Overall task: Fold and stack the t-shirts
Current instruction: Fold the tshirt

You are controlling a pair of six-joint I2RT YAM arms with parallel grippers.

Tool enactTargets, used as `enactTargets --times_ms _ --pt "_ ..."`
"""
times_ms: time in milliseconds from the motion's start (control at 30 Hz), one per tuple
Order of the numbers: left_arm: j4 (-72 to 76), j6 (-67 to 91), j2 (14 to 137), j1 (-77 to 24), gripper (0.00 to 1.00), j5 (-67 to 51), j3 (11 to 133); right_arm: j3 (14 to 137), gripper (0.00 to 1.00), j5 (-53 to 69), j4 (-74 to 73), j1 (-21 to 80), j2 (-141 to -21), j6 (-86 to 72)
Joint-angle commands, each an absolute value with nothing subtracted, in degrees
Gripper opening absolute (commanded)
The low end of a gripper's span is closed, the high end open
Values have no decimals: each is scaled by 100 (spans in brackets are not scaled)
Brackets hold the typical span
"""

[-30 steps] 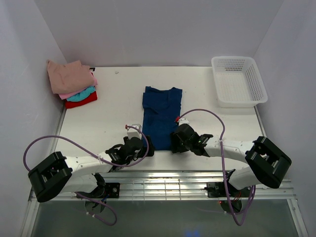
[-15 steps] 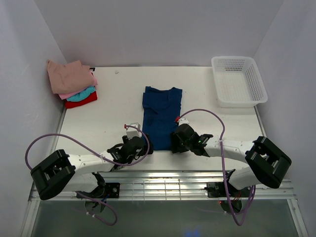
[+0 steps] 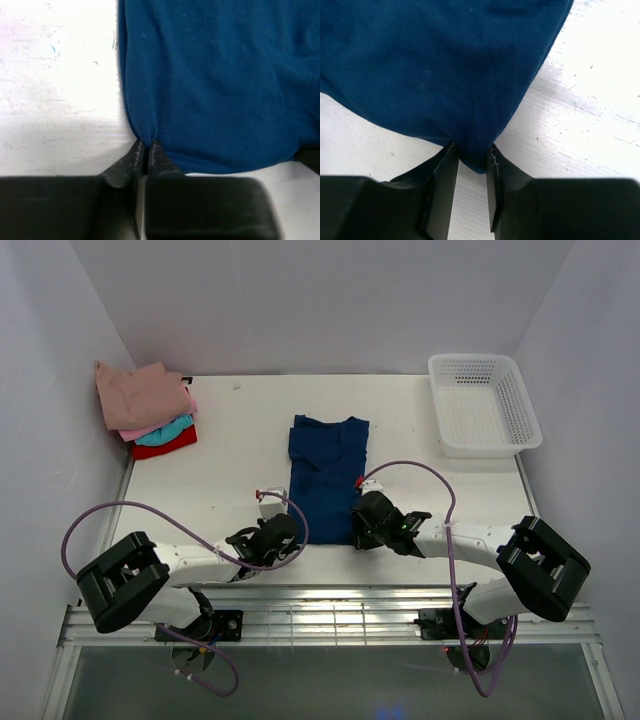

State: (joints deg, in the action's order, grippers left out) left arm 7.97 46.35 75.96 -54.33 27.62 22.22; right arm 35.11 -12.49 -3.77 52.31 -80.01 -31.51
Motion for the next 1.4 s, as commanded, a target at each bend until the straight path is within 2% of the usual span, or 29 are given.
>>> enactTargets --times_ms 0,167,400,667,800,1100,1367 --pt "27 4667 7726 -5458 0 2461 2267 3560 31 -1327 -422 5274 -7901 -3199" --pt "-184 4641 7691 -5458 0 2479 2303 3568 8 -1310 -378 5291 -8015 -3234" --pt "-746 4842 7138 -5467 0 2223 2364 3621 8 -1362 -685 5370 -7656 -3366" --pt "-1169 4527 6644 -5467 0 3014 3251 4270 8 -2214 -1011 5370 -7268 -3191" --pt "-1116 4281 6943 -5458 0 3409 3874 4789 8 -2382 -1037 5247 -7610 -2971" --pt "-546 3841 7286 -5133 0 4096 4298 6063 8 -2426 -1019 4641 -8585 -2251" --pt "614 3270 7804 -4009 0 3209 4552 7110 8 -2092 -993 3999 -9385 -1828"
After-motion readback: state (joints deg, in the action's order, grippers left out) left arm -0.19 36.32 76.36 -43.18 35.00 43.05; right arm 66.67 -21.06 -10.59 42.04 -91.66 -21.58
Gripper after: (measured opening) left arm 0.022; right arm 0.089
